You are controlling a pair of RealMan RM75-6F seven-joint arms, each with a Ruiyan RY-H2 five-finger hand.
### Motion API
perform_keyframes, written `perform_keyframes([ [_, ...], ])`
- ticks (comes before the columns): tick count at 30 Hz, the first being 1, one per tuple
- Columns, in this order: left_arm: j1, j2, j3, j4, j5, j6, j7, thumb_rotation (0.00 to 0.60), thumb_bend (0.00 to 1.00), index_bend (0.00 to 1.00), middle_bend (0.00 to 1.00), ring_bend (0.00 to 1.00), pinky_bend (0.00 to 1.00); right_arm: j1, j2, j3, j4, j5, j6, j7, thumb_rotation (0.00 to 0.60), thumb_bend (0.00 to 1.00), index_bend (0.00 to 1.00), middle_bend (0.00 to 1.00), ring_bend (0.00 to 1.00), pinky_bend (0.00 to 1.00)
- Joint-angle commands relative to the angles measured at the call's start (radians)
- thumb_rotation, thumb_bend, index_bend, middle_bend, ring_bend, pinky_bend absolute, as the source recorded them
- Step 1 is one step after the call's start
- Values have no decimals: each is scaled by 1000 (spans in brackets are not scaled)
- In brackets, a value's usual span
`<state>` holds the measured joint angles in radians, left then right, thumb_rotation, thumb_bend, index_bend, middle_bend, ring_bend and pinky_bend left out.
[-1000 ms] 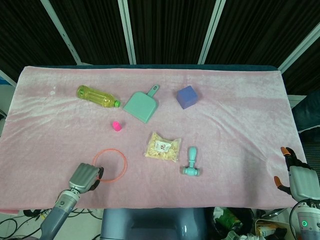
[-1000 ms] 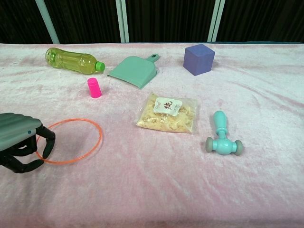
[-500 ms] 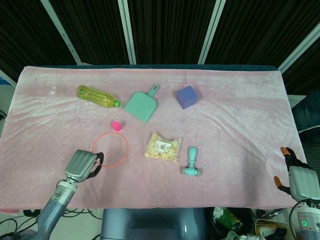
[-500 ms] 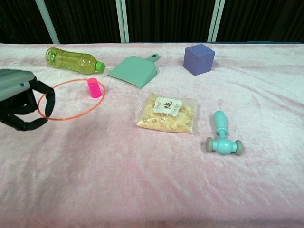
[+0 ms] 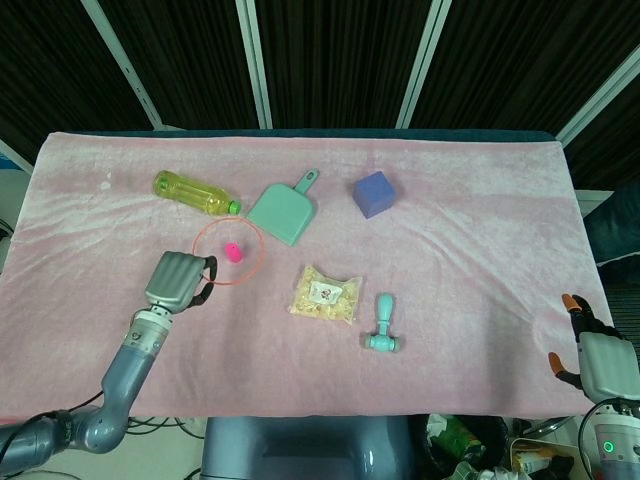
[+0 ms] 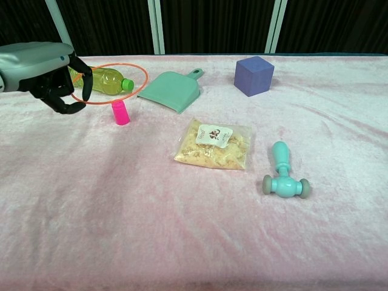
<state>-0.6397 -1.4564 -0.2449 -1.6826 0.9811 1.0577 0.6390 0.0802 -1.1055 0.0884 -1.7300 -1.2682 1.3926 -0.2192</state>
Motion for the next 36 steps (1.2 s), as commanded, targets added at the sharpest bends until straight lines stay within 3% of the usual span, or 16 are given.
perform_keyframes([
  [1, -50, -47, -34, 72, -62, -40, 9, 600, 483, 685, 999, 1000, 1000, 0, 0, 0, -1, 0, 0, -1, 600, 254, 0, 68, 269, 305],
  [5, -93, -88, -53, 147, -106, -76, 2, 600, 483, 679, 999, 1000, 1000, 0, 0, 1, 0, 2, -1, -1, 600, 253, 0, 68, 269, 305],
  [10, -123, -153, -33, 258, -140, -98, -9, 600, 468, 645, 998, 1000, 1000, 1, 0, 2, 1, 6, -3, 0, 600, 253, 0, 67, 269, 305],
  [12, -132, -171, -22, 296, -153, -118, -10, 600, 399, 599, 996, 1000, 1000, 2, 1, 2, 1, 6, -4, 0, 600, 253, 0, 68, 268, 304],
  [16, -144, -173, 13, 315, -185, -160, 6, 600, 161, 486, 988, 1000, 1000, 2, 1, 3, 1, 8, -5, 1, 600, 254, 0, 67, 269, 305],
  [18, -147, -164, 28, 305, -203, -174, 20, 600, 79, 405, 987, 1000, 1000, 2, 1, 3, 1, 9, -6, 0, 600, 254, 0, 67, 268, 305],
  [22, -153, -144, 38, 271, -228, -176, 31, 600, 32, 313, 985, 1000, 1000, 3, 1, 2, 1, 9, -7, -2, 600, 254, 0, 68, 269, 305],
  [31, -151, -66, 52, 123, -208, -141, 7, 600, 29, 344, 976, 994, 1000, 4, -1, 2, 3, 8, -6, -4, 600, 254, 0, 68, 269, 305],
  [36, -110, 26, 64, -58, -102, -65, -38, 600, 29, 346, 881, 887, 975, 4, -2, 3, 2, 15, -7, -8, 600, 257, 0, 68, 269, 305],
])
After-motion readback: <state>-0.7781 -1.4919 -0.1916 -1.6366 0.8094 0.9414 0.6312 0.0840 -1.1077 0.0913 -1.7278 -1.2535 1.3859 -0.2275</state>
